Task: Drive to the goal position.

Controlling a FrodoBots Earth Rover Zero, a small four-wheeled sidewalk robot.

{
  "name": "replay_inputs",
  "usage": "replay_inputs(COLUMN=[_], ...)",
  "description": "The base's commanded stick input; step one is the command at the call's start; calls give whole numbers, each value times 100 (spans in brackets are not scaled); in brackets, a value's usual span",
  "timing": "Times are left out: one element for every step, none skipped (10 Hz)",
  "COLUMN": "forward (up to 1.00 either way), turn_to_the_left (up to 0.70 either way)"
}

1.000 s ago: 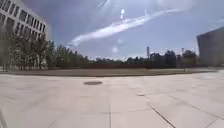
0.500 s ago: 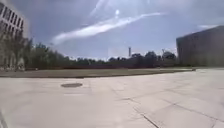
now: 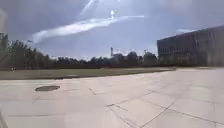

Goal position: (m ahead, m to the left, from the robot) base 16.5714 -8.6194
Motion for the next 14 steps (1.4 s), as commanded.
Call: replay_inputs(forward=[70, 70, 70, 70, 70, 70, 70, 70, 70, 70, 70, 70, 70, 70], turn_to_the_left=[-33, -33, -33, -33, -24, -3, -1, -1, -1, 17, 34, 34, 34, 34])
